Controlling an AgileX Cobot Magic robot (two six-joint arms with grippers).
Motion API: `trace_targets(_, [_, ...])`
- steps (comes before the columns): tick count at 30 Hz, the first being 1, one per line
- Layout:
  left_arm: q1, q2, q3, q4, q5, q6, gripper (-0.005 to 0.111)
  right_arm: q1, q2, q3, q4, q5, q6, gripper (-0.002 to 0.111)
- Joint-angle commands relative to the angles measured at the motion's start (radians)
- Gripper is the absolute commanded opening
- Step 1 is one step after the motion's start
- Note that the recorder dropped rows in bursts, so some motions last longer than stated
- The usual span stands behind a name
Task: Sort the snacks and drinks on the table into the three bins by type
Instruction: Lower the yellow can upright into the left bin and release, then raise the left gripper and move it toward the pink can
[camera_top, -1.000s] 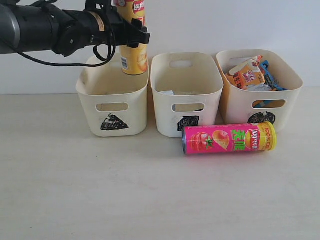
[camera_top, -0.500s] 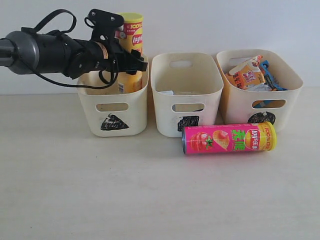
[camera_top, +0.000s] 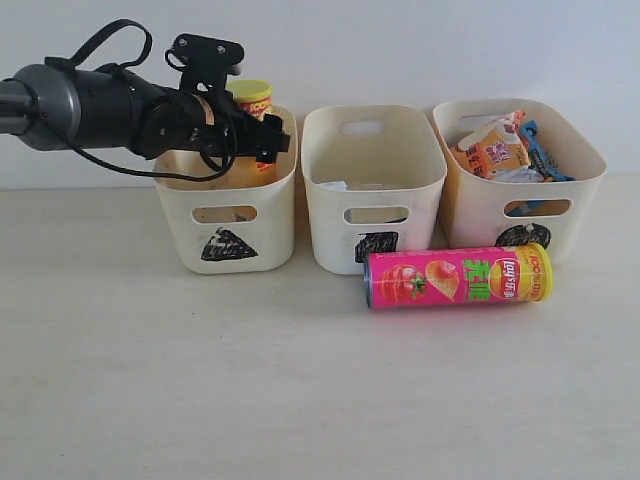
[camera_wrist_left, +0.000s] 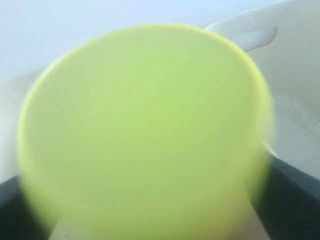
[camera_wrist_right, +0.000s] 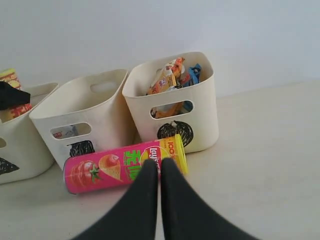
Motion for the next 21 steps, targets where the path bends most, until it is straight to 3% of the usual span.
trace_targets(1, [0.002, -0.030, -0.006, -0.016, 0.036, -0.012, 0.090, 0.003, -0.007, 0.005, -0.012, -0.016, -0.021, 0.000])
trace_targets(7, [0.002, -0.121, -0.006, -0.016, 0.074, -0.012, 0.090, 0.003, -0.007, 0.005, -0.012, -0.018, -0.042, 0.000])
trace_targets(13, [0.000, -0.229, -0.006, -0.024, 0.218, -0.012, 0.083, 0.003, -0.007, 0.005, -0.012, -0.027, -0.077, 0.000])
trace_targets(18, [0.000, -0.297, -0.006, -0.093, 0.371, 0.011, 0.067, 0.003, -0.007, 0.005, -0.012, -0.032, -0.113, 0.000])
trace_targets(20, [0.000, -0.326, 0.003, -0.172, 0.426, 0.103, 0.054, 0.003, -0.007, 0.005, -0.012, -0.032, -0.122, 0.000])
trace_targets(21, [0.000, -0.347, 0.012, -0.223, 0.455, 0.185, 0.041, 0.003, -0.007, 0.005, -0.012, -0.032, -0.129, 0.000])
